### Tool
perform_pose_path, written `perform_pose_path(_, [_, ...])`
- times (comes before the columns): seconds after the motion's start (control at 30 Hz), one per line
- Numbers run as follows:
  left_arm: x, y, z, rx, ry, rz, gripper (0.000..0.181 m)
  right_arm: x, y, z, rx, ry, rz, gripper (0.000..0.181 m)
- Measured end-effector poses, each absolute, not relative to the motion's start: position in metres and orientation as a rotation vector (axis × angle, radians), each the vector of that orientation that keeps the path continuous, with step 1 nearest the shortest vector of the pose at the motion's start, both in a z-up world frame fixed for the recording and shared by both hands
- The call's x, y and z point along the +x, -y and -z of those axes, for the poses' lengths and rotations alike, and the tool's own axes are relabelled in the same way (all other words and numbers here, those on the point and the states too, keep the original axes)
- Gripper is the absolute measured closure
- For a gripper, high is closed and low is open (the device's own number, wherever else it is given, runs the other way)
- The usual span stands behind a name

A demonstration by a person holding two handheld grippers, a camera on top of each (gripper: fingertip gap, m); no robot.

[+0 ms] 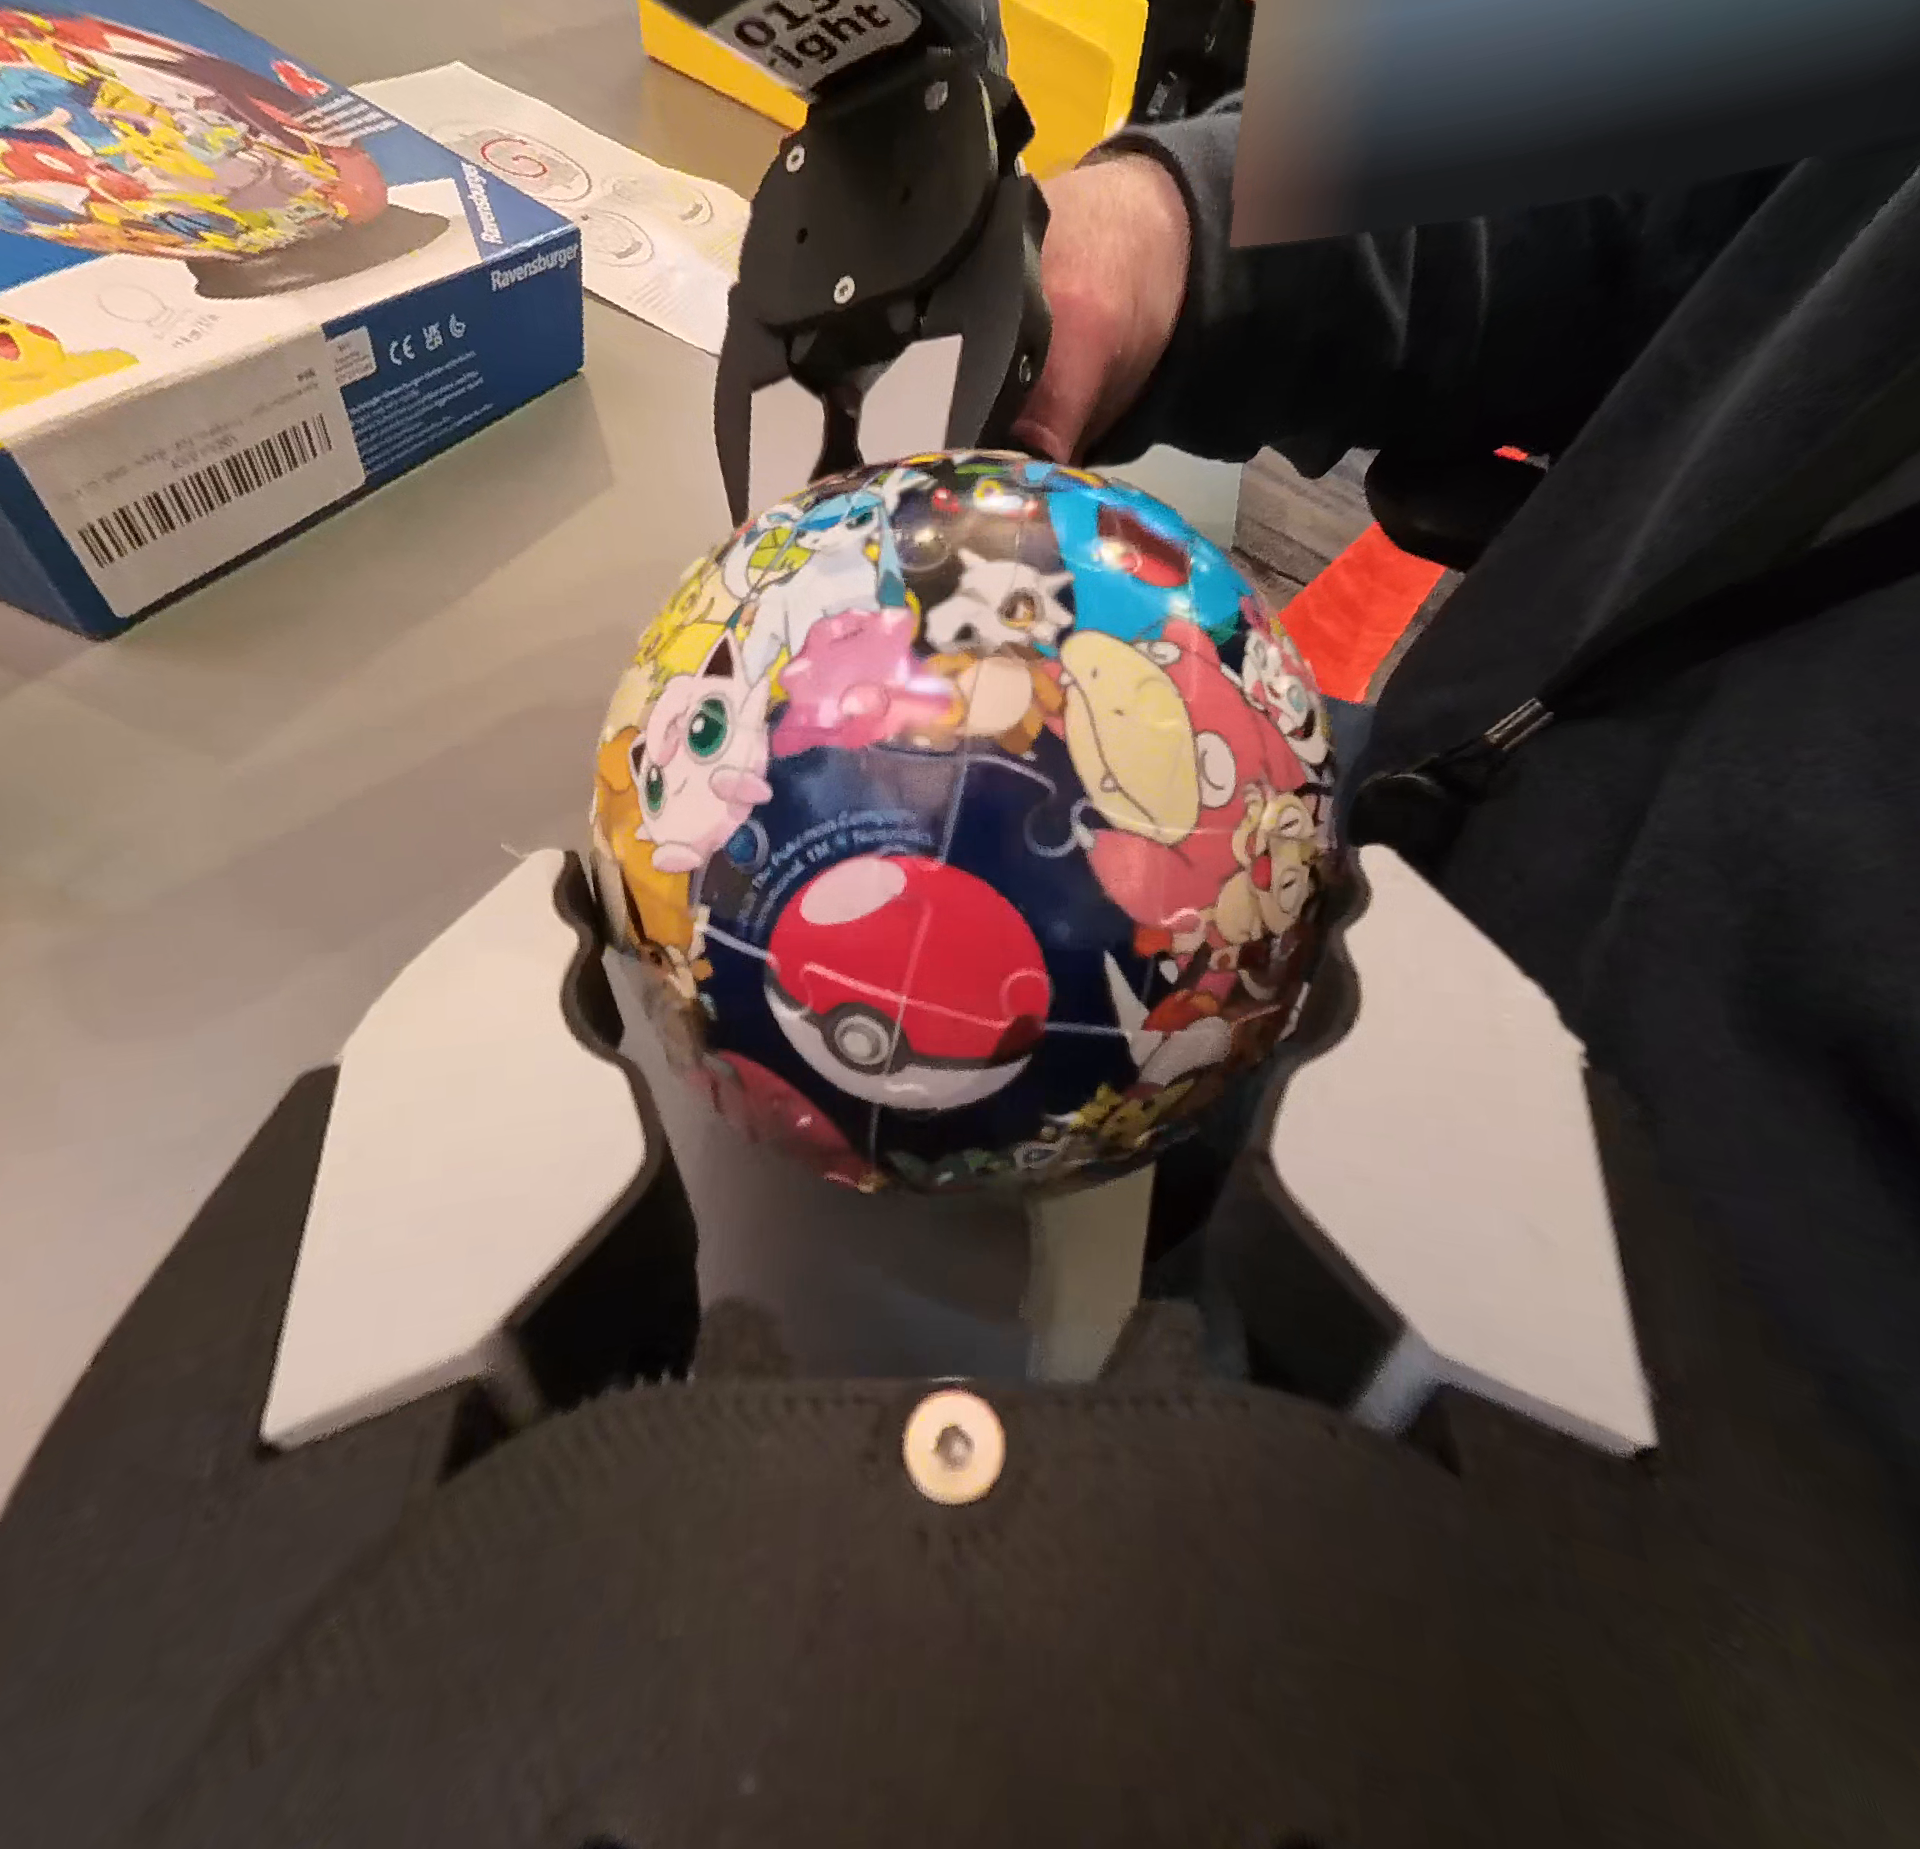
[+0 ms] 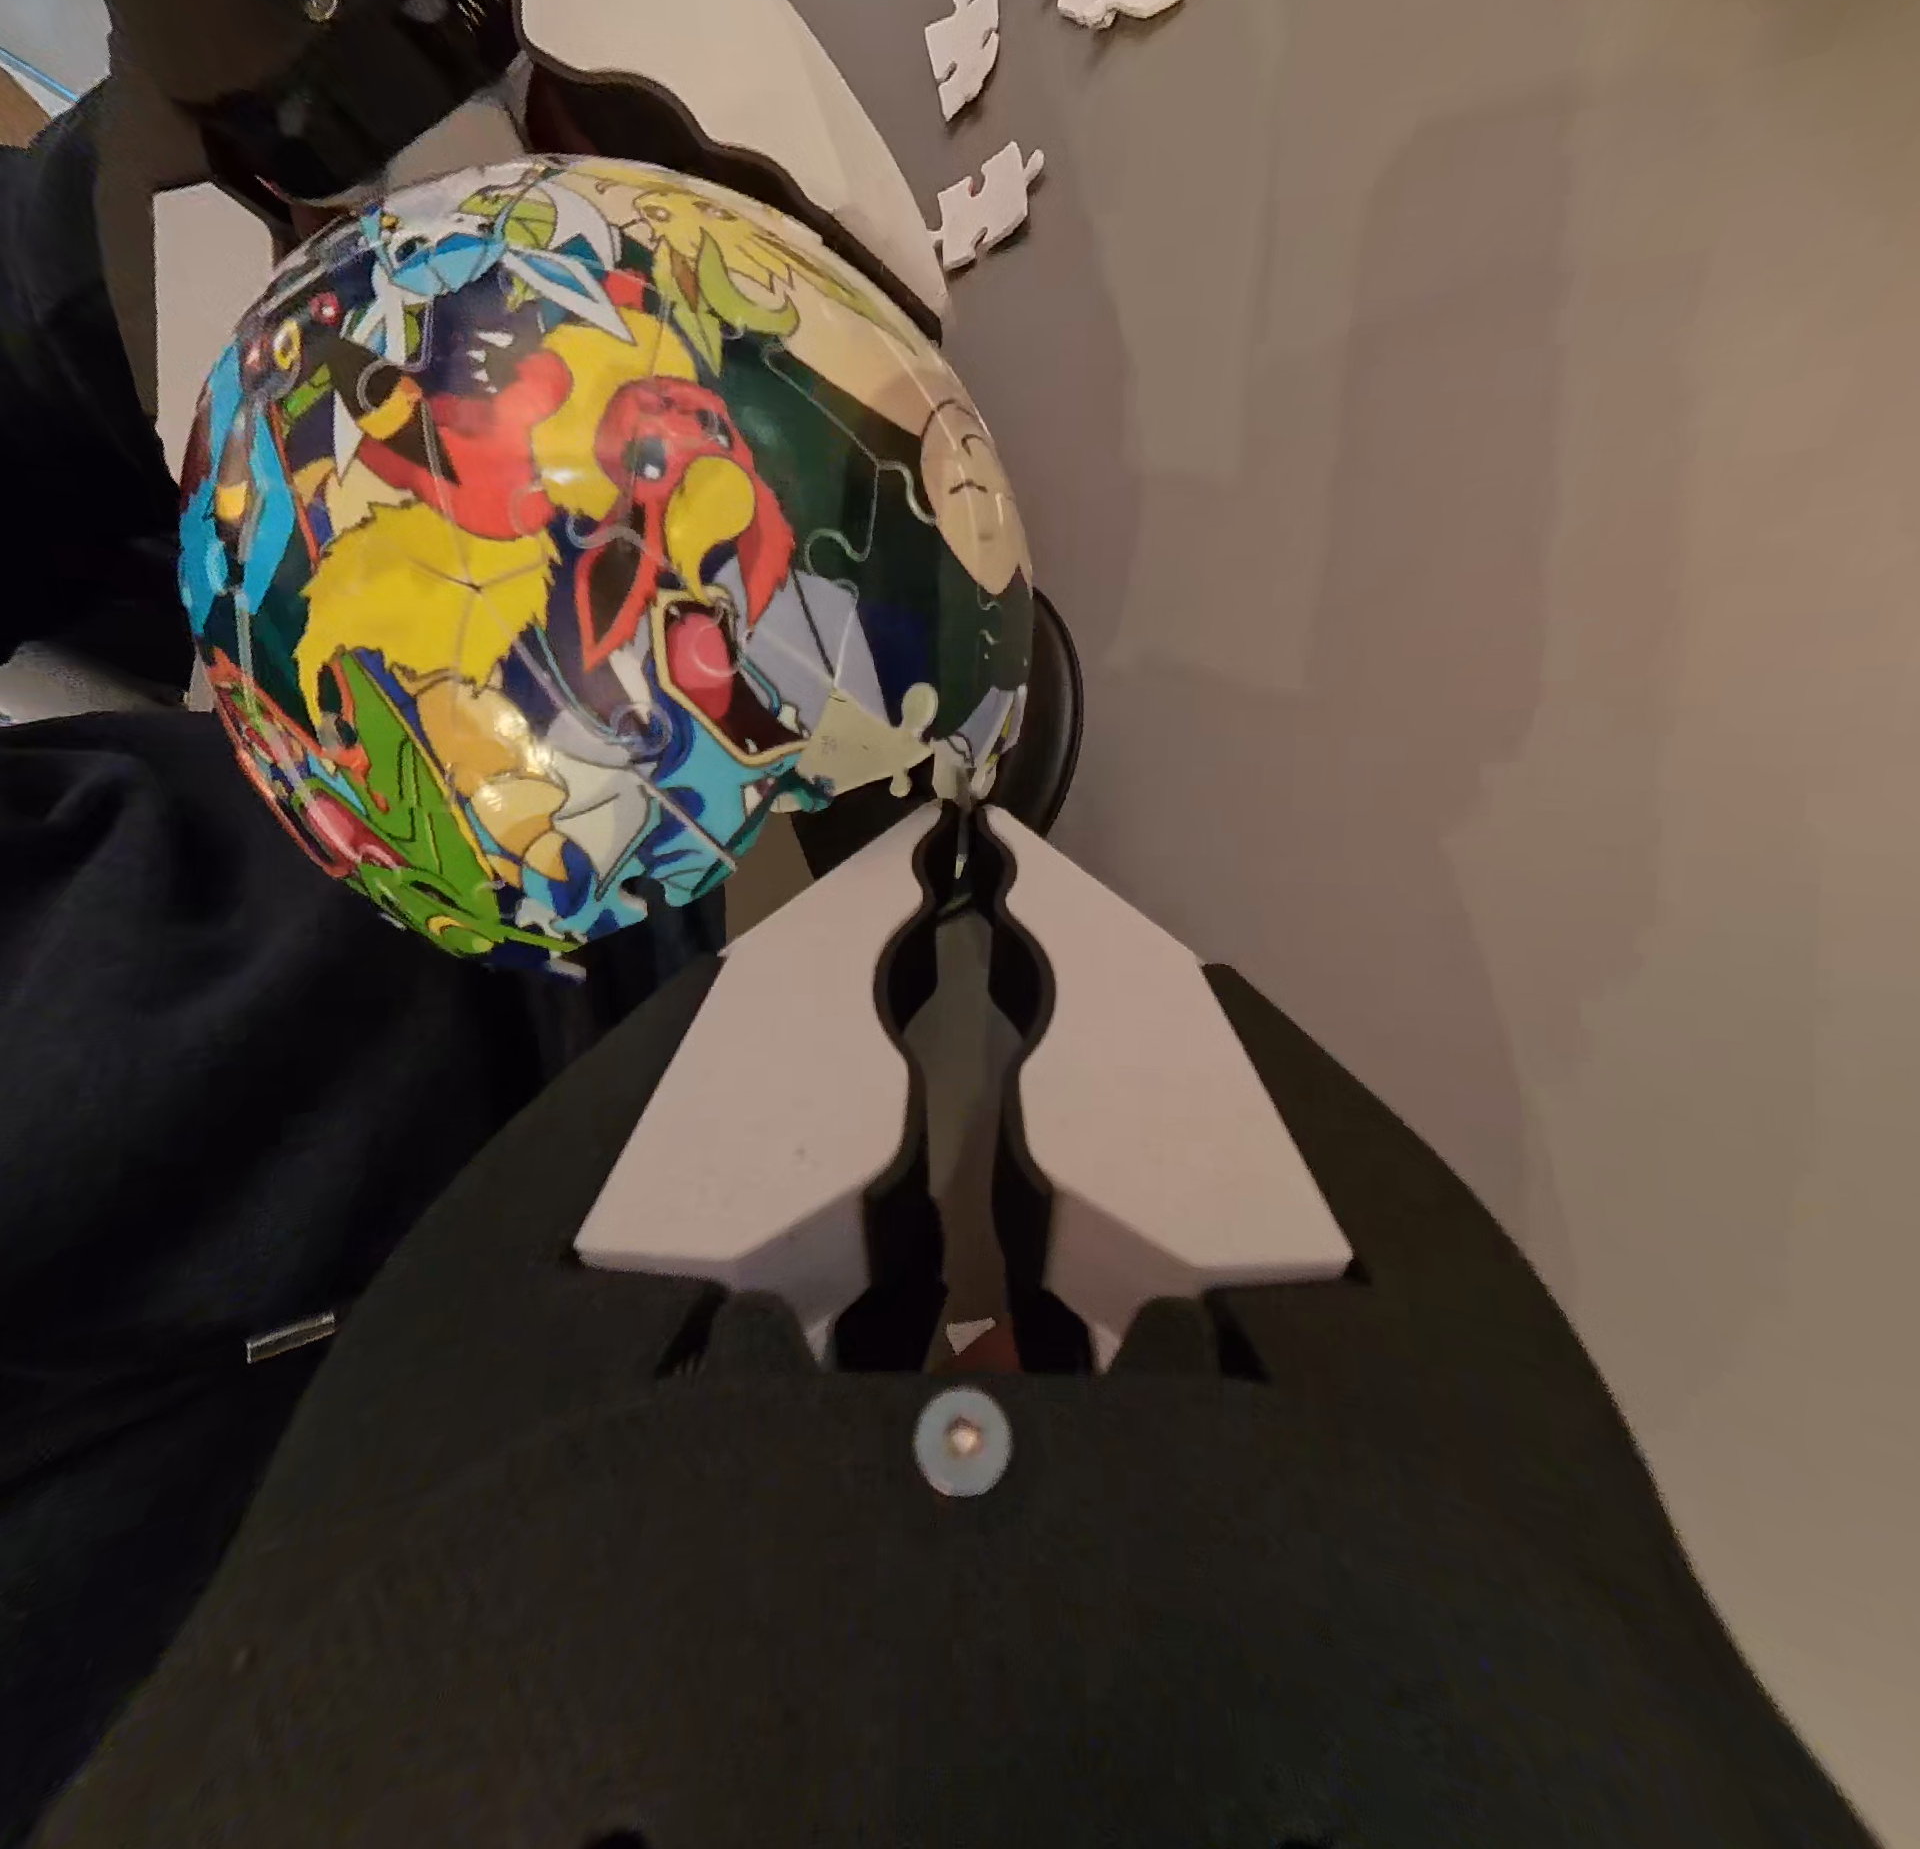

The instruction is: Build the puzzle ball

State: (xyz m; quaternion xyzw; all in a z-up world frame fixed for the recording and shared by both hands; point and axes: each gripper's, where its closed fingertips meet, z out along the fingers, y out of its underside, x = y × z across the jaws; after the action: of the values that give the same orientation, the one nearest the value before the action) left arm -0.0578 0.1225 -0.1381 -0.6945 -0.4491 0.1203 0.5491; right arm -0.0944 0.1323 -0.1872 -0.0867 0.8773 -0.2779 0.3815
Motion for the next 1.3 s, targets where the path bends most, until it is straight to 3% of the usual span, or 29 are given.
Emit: perform_pose_path(1.3, [-0.052, -0.13, 0.134, -1.449, 1.135, -0.175, 0.054, -0.069, -0.146, 0.198, -0.151, -2.283, 0.642, 0.179])
